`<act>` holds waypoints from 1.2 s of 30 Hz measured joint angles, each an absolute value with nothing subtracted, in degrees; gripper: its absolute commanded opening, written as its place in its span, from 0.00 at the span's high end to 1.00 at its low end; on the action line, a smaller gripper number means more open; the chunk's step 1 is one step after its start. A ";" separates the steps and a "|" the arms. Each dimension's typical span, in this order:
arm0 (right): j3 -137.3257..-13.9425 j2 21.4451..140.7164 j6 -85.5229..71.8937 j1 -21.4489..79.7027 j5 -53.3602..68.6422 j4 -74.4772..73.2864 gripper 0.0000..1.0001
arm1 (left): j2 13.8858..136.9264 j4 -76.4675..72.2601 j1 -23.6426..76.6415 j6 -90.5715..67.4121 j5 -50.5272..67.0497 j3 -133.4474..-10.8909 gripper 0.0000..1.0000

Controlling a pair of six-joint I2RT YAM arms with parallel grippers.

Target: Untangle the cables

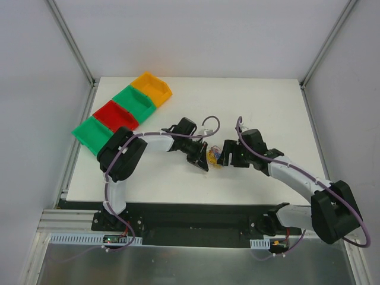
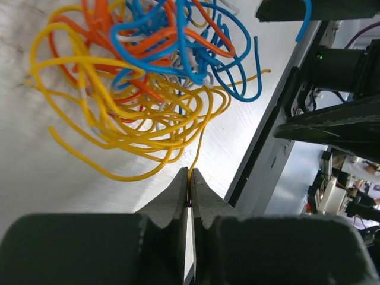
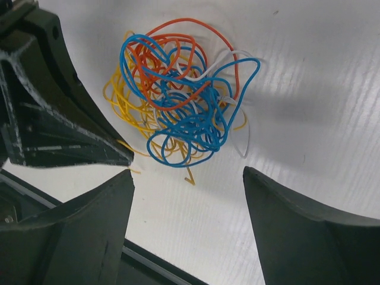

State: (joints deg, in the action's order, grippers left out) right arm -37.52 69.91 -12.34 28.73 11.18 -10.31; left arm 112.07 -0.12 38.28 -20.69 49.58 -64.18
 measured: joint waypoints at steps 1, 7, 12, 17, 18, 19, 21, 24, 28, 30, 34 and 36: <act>-37.10 70.41 -13.17 28.73 11.44 -9.34 0.23 | 112.01 0.19 38.74 -20.51 48.99 -64.18 1.00; -36.80 76.88 -18.79 28.75 14.11 -2.59 0.34 | 107.68 1.76 41.71 -20.51 47.13 -62.96 1.00; -36.80 82.24 -21.47 29.76 15.51 2.63 0.64 | 95.98 2.50 41.93 -21.58 45.63 -58.52 1.00; -36.71 82.89 -22.90 30.35 13.02 4.93 0.74 | 82.43 2.85 41.93 -23.35 43.18 -57.17 1.00; -36.71 82.89 -22.92 30.20 12.43 5.13 0.78 | 79.94 3.07 41.93 -23.38 42.33 -57.14 1.00; -36.69 82.89 -22.87 30.11 11.88 5.21 0.83 | 76.79 3.27 41.93 -23.38 40.97 -57.14 1.00; -36.69 82.89 -22.41 29.87 10.59 5.13 0.92 | 71.18 3.77 41.91 -23.07 38.13 -57.54 1.00; -36.69 82.83 -21.69 29.50 8.21 4.32 0.99 | 66.59 6.96 41.91 -21.76 33.32 -61.89 1.00; -35.44 80.73 -21.41 28.77 3.07 2.59 0.99 | 64.55 10.72 41.89 -19.35 26.85 -70.67 1.00; -34.37 78.96 -21.63 27.66 -0.36 1.10 0.99 | 63.55 12.27 41.91 -16.91 23.09 -75.05 1.00; -33.17 76.36 -21.93 24.01 -6.61 -2.07 0.99 | 62.87 16.47 41.91 -10.63 13.32 -85.86 1.00; -32.99 74.91 -21.91 22.06 -10.11 -4.19 0.99 | 62.67 17.32 41.89 -7.79 8.45 -91.18 1.00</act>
State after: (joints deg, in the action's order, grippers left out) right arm -32.99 74.91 -21.91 22.06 -10.11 -4.19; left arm 62.67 17.32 41.89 -7.79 8.45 -91.18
